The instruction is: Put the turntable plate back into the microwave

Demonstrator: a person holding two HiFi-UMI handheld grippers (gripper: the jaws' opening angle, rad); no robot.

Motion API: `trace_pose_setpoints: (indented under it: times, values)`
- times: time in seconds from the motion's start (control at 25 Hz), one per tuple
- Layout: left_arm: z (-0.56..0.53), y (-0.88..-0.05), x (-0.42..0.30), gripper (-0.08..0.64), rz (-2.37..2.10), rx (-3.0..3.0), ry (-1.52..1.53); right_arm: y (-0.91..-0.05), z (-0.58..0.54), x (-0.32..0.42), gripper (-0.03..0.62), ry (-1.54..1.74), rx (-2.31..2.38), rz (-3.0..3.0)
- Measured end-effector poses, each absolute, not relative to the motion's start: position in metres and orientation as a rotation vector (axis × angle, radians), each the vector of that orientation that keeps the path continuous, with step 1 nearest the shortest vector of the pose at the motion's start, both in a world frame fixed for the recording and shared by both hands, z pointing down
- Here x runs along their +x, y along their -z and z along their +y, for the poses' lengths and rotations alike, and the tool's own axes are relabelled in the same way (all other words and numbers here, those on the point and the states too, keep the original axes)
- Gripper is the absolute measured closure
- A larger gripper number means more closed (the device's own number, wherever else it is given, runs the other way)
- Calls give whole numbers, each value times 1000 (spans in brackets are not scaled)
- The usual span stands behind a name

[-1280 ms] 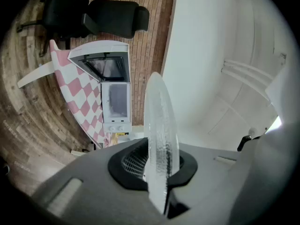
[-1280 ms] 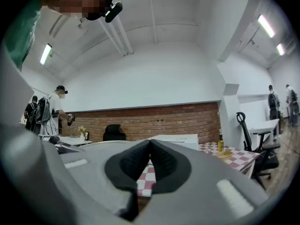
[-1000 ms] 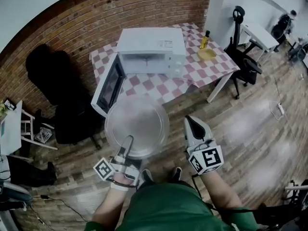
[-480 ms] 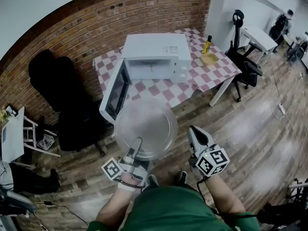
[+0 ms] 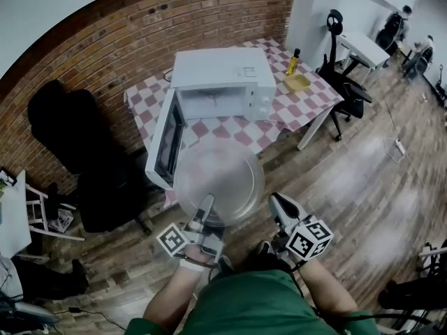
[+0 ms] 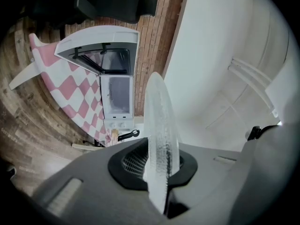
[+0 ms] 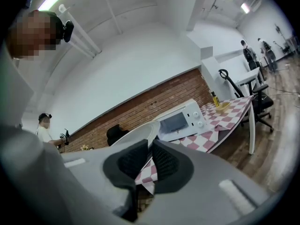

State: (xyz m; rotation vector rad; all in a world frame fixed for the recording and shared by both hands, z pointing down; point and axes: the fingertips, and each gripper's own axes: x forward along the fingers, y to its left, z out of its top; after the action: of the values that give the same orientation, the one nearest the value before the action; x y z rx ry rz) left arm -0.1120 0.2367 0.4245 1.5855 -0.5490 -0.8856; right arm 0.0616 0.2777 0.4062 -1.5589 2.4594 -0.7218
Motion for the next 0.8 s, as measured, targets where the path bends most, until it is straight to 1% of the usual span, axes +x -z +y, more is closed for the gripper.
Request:
trace_pose_setpoints:
  times: [0.08, 0.16, 0.48, 0.8]
  values:
    - [227, -429, -110, 525, -548, 1586, 885, -410, 274, 56, 541, 740, -1550, 2475]
    - [215, -434, -108, 525, -551, 1591, 889, -412, 265, 53, 531, 751, -1529, 2488]
    - [162, -456, -92, 525, -615, 1562, 909, -431, 210, 64, 529, 832, -1436, 2510]
    - [102, -462, -67, 525, -691, 1544, 951, -446, 146, 90, 529, 899, -1333, 2578]
